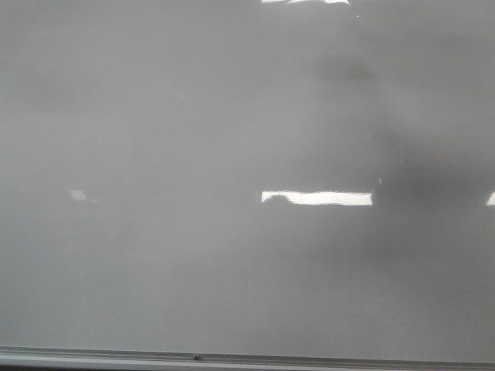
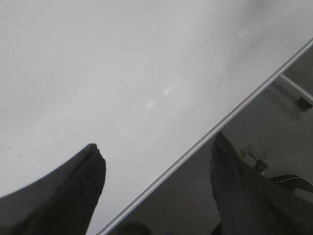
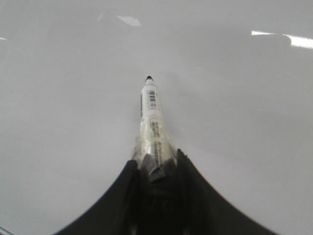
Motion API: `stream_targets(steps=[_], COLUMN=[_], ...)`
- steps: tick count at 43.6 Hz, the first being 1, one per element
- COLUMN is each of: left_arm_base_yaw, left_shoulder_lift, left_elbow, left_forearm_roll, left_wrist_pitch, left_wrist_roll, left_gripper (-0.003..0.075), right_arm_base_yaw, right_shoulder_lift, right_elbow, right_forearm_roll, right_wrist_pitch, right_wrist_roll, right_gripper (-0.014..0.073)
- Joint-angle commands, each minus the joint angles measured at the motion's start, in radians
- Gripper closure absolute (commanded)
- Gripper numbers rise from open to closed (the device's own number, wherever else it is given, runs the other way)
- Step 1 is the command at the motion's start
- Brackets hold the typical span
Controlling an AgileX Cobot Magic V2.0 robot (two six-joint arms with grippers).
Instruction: Write number 4 on whiteboard
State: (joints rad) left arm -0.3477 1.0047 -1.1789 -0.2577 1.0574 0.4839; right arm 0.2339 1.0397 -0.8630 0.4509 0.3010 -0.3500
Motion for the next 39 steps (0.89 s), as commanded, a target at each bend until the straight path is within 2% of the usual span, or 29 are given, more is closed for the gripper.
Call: stream_targets(steps=[1,3,4,14,27,39], left_arm_base_yaw=[0.004,0.004,0.004,0.004,0.004,0.004], left_shoulder_lift=[-0.013,-0.013,-0.013,-0.013,-0.013,-0.013], left_elbow=[-0.024,-0.024,-0.024,-0.024,-0.024,-0.024], left_forearm_roll=[-0.026,-0.026,-0.026,-0.026,-0.026,-0.026], left_wrist_pitch=[-0.062,-0.062,-0.068,-0.068,-0.073,-0.091], left_wrist_roll=[-0.009,-0.009,-0.009,-0.009,-0.009,-0.009], left_gripper=[0.0281,0.0281,0.0281,0.0281,0.0281,0.028], right_arm_base_yaw=[-0.005,-0.005,-0.004,-0.02,-0.159,-0.107], right_shoulder_lift=[0.024,0.046,0.235,0.227,0.201,0.112], right_elbow=[-0.065,-0.078,-0.103,-0.103,-0.101,-0.101], right_forearm_roll=[0.014,0.014,0.014,0.013,-0.009,-0.007], right_wrist_pitch=[-0.082,-0.084,0.062,0.052,0.169,0.18], right_wrist_roll=[0.001,0.001,-0.052,-0.052,-0.052,-0.052], right_gripper=[0.0655,0.0655,0.0655,0.0655,0.0655,0.0655])
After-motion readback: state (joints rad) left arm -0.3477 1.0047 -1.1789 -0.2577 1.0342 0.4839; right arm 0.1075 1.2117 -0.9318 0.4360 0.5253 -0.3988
